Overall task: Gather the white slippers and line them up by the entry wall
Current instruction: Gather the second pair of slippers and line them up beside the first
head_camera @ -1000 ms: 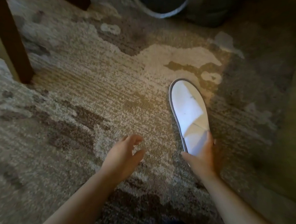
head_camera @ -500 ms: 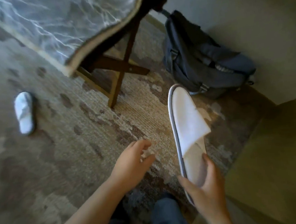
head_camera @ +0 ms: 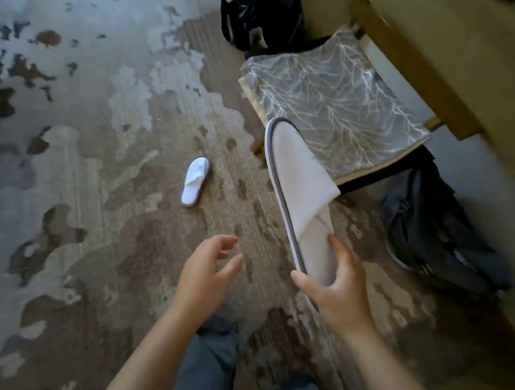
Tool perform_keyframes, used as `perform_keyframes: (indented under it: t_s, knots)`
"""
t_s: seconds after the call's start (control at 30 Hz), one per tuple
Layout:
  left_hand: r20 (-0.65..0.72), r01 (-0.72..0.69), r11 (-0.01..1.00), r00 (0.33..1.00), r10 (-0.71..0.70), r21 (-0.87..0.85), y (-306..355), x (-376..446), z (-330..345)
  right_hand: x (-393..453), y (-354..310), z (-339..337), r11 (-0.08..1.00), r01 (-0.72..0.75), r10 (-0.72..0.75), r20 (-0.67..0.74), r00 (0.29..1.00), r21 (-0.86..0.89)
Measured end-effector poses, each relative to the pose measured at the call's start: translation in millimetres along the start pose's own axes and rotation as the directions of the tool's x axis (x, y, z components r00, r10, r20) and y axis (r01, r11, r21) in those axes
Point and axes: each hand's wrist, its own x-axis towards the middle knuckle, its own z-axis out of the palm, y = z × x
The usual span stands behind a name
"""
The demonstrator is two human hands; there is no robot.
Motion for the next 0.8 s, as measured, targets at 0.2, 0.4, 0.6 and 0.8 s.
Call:
perform_keyframes:
  t_s: [0.2, 0.4, 0.6, 0.8]
  knots:
    - [-0.063, 0.091, 0.996, 0.994, -0.092, -0.009, -39, 35, -115, 64, -106, 72, 0.991, 0.131, -0.131, -0.014, 0.991, -0.039]
    - [-0.11, 0.041, 0.999, 0.993, -0.045, -0.036, -37, 102, -198, 90, -157, 126, 0.992, 0.123, -0.122, 0.03, 0.992, -0.03]
    - [-0.11, -0.038, 0.997, 0.994, 0.03, -0.072, -29, 179, -230, 130, -170, 152, 1.0, 0.0, 0.001, 0.051, 0.999, -0.022]
    - [-0.104, 0.061, 0.998, 0.993, -0.061, -0.001, -73, 282, -228, 217, -176, 188, 0.99, -0.013, 0.025, 0.089, 0.996, -0.139]
